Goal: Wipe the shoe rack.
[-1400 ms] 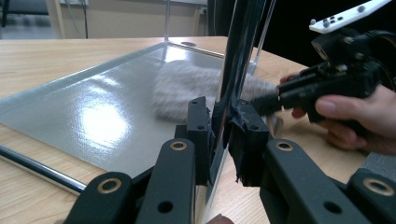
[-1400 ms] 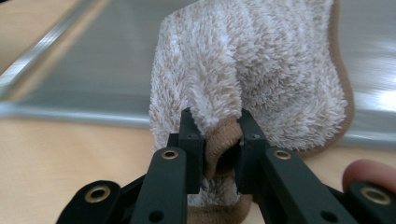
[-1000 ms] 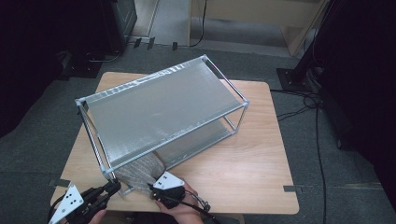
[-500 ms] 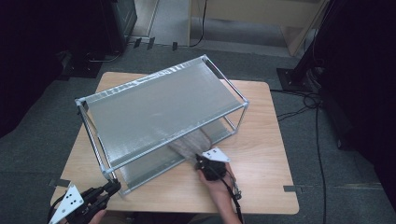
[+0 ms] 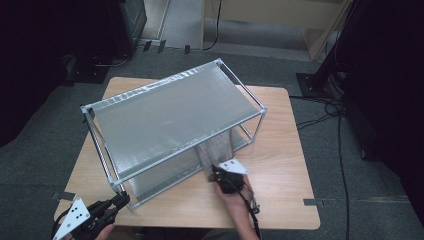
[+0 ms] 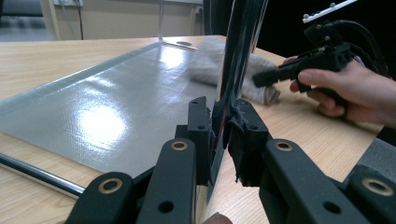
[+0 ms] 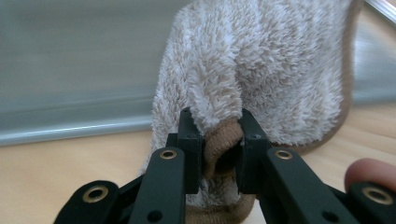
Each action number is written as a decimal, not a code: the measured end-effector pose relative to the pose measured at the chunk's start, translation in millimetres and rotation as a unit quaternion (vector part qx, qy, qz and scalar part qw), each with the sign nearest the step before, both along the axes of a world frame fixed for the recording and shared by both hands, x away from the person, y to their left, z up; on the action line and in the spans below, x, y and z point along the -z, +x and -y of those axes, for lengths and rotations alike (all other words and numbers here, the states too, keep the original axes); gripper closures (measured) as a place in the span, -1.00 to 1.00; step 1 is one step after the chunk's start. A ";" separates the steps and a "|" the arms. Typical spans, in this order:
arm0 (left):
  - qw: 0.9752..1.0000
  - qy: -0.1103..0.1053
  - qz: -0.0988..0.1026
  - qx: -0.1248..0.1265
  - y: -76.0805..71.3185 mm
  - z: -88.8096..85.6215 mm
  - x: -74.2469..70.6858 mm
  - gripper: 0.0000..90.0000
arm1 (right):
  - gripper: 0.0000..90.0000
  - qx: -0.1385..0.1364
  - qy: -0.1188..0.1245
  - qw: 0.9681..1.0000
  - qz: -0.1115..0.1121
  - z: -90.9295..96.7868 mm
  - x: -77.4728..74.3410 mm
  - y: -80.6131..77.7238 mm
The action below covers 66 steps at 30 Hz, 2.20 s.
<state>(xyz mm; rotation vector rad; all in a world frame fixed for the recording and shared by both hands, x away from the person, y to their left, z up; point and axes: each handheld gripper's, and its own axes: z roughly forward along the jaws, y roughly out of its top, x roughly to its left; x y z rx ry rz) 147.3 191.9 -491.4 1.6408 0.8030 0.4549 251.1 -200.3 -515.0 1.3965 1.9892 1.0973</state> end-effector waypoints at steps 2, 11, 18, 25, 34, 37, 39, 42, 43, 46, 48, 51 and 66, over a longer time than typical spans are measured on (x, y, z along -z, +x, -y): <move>1.000 0.000 0.000 0.000 -0.1 -0.2 0.1 0.77 | 0.70 -0.040 -0.005 0.999 0.003 -26.0 -0.9 -9.4; 1.000 -0.004 -0.002 0.001 -0.1 0.0 0.4 0.77 | 0.69 -0.254 -0.006 0.967 0.010 -134.4 -1.7 -69.2; 1.000 -0.001 -0.001 0.002 -0.7 0.1 0.1 0.77 | 0.70 -0.273 0.002 0.962 0.002 -139.5 -0.5 -71.4; 1.000 0.000 0.000 0.003 -0.2 -0.4 0.2 0.77 | 0.70 -0.175 -0.001 0.985 0.001 -86.3 -2.4 -36.1; 1.000 -0.001 0.001 0.004 0.0 -0.6 0.4 0.77 | 0.70 -0.023 0.008 1.000 -0.011 0.2 -1.9 0.6; 1.000 0.000 0.001 0.004 -0.1 -0.8 0.3 0.77 | 0.70 0.015 0.014 1.000 -0.012 24.7 -1.2 7.2; 1.000 0.001 0.001 0.003 -0.4 -1.0 0.2 0.77 | 0.70 0.028 0.015 0.999 -0.013 34.5 -1.3 8.7; 1.000 0.003 0.001 0.001 -1.5 -2.0 -0.1 0.77 | 0.70 0.044 0.000 0.999 -0.011 53.2 -1.9 4.2; 1.000 0.003 0.001 0.000 -1.7 -2.4 -0.1 0.77 | 0.70 0.046 -0.002 0.999 -0.012 57.6 -2.2 2.7; 1.000 0.002 0.001 -0.003 -1.3 -3.4 0.0 0.77 | 0.70 0.062 -0.011 0.998 -0.012 77.5 -4.3 -3.5; 1.000 0.003 0.001 -0.005 -1.1 -3.6 -0.1 0.77 | 0.70 0.080 -0.006 0.997 -0.012 93.2 -5.9 -6.7; 1.000 0.002 0.001 -0.007 -1.3 -4.1 -0.3 0.77 | 0.70 0.108 -0.009 0.994 -0.008 116.7 -7.8 -12.1; 1.000 0.001 0.001 -0.010 -1.2 -5.2 0.2 0.77 | 0.75 0.266 0.020 0.962 0.060 173.6 -33.0 -26.9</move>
